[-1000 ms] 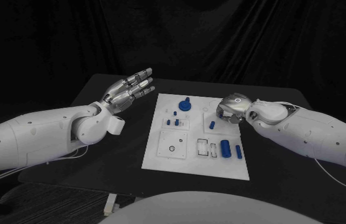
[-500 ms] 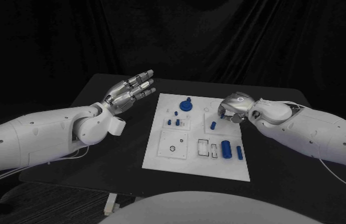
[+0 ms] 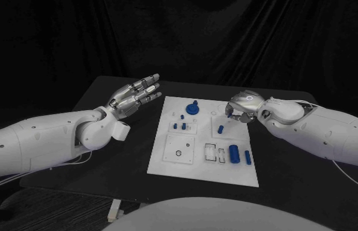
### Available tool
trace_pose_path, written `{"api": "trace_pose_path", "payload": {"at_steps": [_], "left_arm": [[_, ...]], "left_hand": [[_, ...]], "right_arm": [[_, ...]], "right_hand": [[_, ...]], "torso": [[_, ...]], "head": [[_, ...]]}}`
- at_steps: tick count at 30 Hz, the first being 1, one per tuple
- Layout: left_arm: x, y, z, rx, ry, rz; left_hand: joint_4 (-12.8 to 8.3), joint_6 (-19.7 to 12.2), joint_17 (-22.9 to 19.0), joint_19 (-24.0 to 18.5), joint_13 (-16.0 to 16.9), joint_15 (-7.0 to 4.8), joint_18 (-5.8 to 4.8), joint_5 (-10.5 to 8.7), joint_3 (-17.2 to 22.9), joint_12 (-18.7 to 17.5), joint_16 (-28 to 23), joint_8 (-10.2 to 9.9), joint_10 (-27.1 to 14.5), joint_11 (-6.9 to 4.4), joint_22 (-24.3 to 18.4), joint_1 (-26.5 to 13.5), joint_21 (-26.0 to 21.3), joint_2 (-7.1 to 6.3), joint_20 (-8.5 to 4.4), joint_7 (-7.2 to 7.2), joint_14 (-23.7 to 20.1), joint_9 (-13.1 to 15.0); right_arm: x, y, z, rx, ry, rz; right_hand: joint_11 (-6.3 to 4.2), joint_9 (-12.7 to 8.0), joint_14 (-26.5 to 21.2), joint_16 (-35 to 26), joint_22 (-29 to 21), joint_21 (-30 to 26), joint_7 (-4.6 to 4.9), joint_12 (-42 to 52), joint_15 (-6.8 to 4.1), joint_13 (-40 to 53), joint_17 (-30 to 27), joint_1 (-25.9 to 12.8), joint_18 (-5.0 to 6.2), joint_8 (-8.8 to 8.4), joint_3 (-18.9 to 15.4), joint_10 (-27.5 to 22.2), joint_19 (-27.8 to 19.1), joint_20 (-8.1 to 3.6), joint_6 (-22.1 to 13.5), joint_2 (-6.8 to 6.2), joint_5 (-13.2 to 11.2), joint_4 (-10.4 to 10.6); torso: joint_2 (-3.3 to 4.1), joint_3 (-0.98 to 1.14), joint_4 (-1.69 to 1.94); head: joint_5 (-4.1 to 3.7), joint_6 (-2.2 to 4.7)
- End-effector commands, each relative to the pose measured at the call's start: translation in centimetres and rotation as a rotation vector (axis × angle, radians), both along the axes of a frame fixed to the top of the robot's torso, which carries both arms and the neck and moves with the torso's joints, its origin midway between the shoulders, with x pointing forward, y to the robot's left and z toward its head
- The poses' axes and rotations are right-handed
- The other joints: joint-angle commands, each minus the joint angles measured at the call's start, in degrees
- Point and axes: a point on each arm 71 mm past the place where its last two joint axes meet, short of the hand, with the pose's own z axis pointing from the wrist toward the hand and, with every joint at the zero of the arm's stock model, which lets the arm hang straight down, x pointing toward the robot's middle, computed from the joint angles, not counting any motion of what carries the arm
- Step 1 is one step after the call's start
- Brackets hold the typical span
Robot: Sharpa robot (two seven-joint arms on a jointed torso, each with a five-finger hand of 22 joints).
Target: Assemble the parts on the task board
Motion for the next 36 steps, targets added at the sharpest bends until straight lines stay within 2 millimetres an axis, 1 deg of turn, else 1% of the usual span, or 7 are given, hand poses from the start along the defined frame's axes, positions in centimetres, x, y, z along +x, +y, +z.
{"api": "trace_pose_path", "payload": {"at_steps": [1,6,10,14,19,27,36], "left_arm": [[-0.1,-0.2,0.0,-0.013,0.001,-0.013],[-0.1,-0.1,0.0,-0.011,0.002,-0.011],[0.0,0.0,0.0,-0.009,0.003,-0.010],[0.0,0.0,-0.1,-0.008,0.004,-0.009],[-0.1,-0.1,-0.1,-0.008,0.006,-0.011],[-0.1,-0.2,-0.1,-0.006,0.009,-0.013],[-0.1,-0.3,-0.1,-0.007,0.011,-0.016]], "left_hand": [[-0.27,0.13,0.09,-0.10,0.09,0.17,0.98,0.32,0.00,0.39,0.36,0.26,0.03,0.31,-0.02,0.30,0.24,0.21,0.48,0.03,-0.15,0.05],[-0.32,0.20,0.09,-0.11,0.10,0.14,0.98,0.32,0.06,0.47,0.39,0.28,0.07,0.43,-0.06,0.29,0.23,0.26,0.49,0.06,-0.14,0.06],[-0.32,0.20,0.09,-0.11,0.10,0.14,0.98,0.32,0.06,0.47,0.39,0.28,0.07,0.43,-0.06,0.29,0.23,0.26,0.49,0.06,-0.14,0.06],[-0.33,0.23,0.10,-0.09,0.10,0.13,0.98,0.31,0.08,0.51,0.40,0.28,0.09,0.47,-0.02,0.28,0.24,0.29,0.49,0.07,-0.14,0.06],[-0.34,0.27,0.10,-0.09,0.11,0.10,0.98,0.30,0.12,0.57,0.43,0.29,0.12,0.58,-0.04,0.25,0.23,0.35,0.49,0.07,-0.13,0.06],[-0.35,0.25,0.10,-0.08,0.12,0.10,0.98,0.30,0.13,0.61,0.43,0.29,0.13,0.62,-0.01,0.23,0.24,0.37,0.49,0.07,-0.13,0.06],[-0.35,0.30,0.11,-0.08,0.12,0.09,0.98,0.29,0.14,0.63,0.45,0.29,0.14,0.65,-0.02,0.22,0.24,0.39,0.49,0.08,-0.12,0.06]], "right_arm": [[0.2,0.0,0.7,0.024,-0.044,-0.011],[0.0,0.3,2.1,0.051,-0.072,0.002],[-0.5,1.1,3.4,0.074,-0.084,0.018],[-1.8,2.8,4.8,0.103,-0.078,0.059],[-3.7,5.5,5.8,0.135,-0.054,0.129],[-5.7,9.6,5.7,0.149,-0.003,0.212],[-6.8,12.2,4.4,0.158,0.037,0.253]], "right_hand": [[-0.05,0.03,1.72,0.32,9.92,0.25,0.00,0.22,0.51,-0.02,0.14,-0.24,0.30,0.26,-0.22,0.37,0.29,0.37,0.45,0.57,0.03,-0.09],[-0.07,0.09,1.75,0.37,9.93,0.31,0.01,0.22,0.63,-0.02,0.23,-0.29,0.28,0.27,-0.28,0.48,0.31,0.43,0.49,0.57,-0.02,-0.08],[0.17,0.19,1.75,0.39,9.93,0.34,0.30,0.13,1.17,-0.08,0.27,-0.33,0.22,0.09,-0.38,0.70,0.30,0.76,0.29,0.53,-0.13,-0.08],[0.41,0.25,1.77,0.47,9.94,0.37,0.59,-0.02,1.47,-0.17,0.40,-0.02,0.21,-0.11,-0.24,0.75,0.30,1.01,0.10,0.63,-0.01,-0.29],[0.45,0.29,1.79,0.54,9.97,0.51,0.66,-0.19,1.51,-0.25,0.53,0.29,0.19,-0.25,-0.10,0.66,0.33,1.13,-0.01,0.72,0.14,-0.51],[0.63,0.24,1.78,0.55,9.98,0.56,0.87,-0.43,1.64,-0.35,0.55,0.42,0.21,-0.61,-0.02,0.46,0.33,1.26,-0.46,0.73,0.31,-0.64],[0.72,0.23,1.77,0.55,9.99,0.58,0.98,-0.48,1.77,-0.37,0.54,0.71,0.21,-0.79,0.06,0.52,0.33,1.39,-0.61,0.65,0.54,-0.94]], "torso": [[0.01,0.00,0.02],[0.01,0.02,0.00],[0.03,0.02,0.02],[0.04,0.01,0.03],[-0.02,-0.01,-0.02],[-0.15,-0.03,0.02],[0.01,0.01,0.10]], "head": [[0.07,0.01],[0.30,0.01],[0.44,0.01],[0.53,0.01],[0.96,0.01],[1.76,0.01],[2.50,0.01]]}}
